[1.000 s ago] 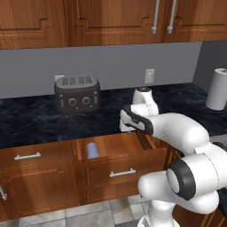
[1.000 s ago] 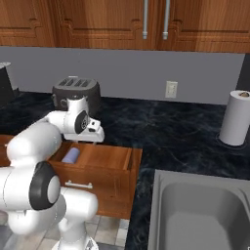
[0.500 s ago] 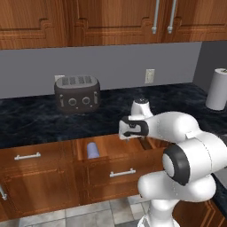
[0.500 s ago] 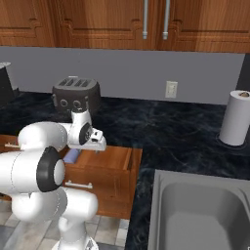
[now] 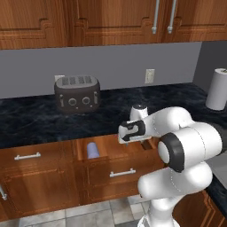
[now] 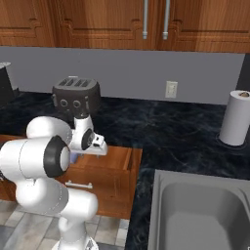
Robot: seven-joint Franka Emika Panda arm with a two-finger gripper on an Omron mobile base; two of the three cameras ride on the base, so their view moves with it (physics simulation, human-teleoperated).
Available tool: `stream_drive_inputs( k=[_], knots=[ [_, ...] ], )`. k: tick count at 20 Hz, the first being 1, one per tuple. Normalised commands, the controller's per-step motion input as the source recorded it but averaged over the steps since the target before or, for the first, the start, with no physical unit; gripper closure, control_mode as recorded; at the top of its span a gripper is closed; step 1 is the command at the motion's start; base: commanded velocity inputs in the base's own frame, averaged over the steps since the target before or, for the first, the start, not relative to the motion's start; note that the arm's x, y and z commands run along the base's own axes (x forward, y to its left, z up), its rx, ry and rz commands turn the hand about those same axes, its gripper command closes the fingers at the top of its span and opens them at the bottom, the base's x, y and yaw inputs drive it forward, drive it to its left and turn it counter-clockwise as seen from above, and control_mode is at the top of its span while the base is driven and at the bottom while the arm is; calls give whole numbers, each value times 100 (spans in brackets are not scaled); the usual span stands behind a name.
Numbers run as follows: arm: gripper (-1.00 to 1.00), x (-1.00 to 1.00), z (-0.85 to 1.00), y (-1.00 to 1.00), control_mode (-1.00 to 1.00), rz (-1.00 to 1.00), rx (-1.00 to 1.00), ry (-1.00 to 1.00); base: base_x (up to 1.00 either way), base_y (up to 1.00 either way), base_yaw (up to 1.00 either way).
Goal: Restock the sink supplies by placing the sponge and soap dispenser on the counter and next to the sink. Make sure the soap dispenser is upright.
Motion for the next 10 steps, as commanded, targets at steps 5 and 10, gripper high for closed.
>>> stream_drive_inputs(
  k=[5, 10],
  knots=[
    [-100, 16, -57, 0, -100, 0, 0, 0, 0, 0, 0],
    [-100, 4, -43, 0, -100, 0, 0, 0, 0, 0, 0]
  ],
)
